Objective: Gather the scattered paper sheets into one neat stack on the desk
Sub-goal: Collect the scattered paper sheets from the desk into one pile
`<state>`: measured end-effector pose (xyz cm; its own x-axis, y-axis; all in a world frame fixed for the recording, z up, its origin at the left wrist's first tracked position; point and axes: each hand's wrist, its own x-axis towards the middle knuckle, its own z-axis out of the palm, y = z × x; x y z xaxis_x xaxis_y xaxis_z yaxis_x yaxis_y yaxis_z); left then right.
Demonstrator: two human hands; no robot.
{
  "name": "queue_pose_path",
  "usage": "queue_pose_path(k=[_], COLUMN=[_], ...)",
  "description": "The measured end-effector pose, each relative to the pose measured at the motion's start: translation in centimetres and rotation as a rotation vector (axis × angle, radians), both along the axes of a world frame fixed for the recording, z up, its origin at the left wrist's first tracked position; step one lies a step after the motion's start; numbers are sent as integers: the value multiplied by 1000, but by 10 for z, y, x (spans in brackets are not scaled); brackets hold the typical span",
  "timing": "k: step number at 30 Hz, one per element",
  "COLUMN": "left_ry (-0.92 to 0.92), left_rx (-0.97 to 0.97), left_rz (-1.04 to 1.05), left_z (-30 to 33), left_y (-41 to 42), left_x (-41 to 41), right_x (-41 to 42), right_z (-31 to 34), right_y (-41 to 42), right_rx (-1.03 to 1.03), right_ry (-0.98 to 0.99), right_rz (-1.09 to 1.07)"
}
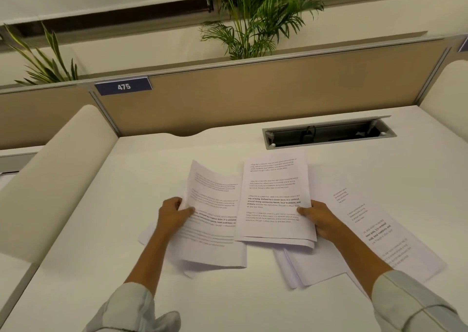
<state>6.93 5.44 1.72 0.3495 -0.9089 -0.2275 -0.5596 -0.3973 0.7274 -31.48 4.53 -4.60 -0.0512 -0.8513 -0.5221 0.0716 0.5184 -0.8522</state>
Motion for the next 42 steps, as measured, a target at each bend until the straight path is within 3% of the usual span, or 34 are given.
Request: queue_pose_path(k=[4, 8, 13, 19, 24, 28, 32, 38, 40, 42], left_ry=[81, 380, 504, 295, 532, 544, 482, 424, 285, -52], left_rx=[-235, -325, -213, -114, -14, -36, -37, -42, -79, -40], left_rz=[-23, 80, 107, 91, -12, -92, -148, -130, -79, -37], left_z=[37, 63, 40, -6, -17, -24, -29, -24, -20, -17], left_y=[-20, -36, -34, -12, -7, -5, -6, -17, -24, -34], left_x=[26, 29, -19, -77, -93, -100, -101, -90, -67, -35], right_x=[3, 12, 29, 38, 34, 34, 31, 30, 27, 22], right_z=[-2, -3, 3, 20, 26, 30, 28, 22, 20, 20], right_y=[-1, 1, 5, 12, 15, 16, 12, 11, 12, 13], right_rx=[-36, -68, -86, -180, -219, -184, -48, -118, -120, -119], right_ry=[53, 71, 2, -98, -145, -174, -308, -130, -133, -133], right_rz=[-13, -6, 47, 145, 229, 240, 168, 220, 181, 153])
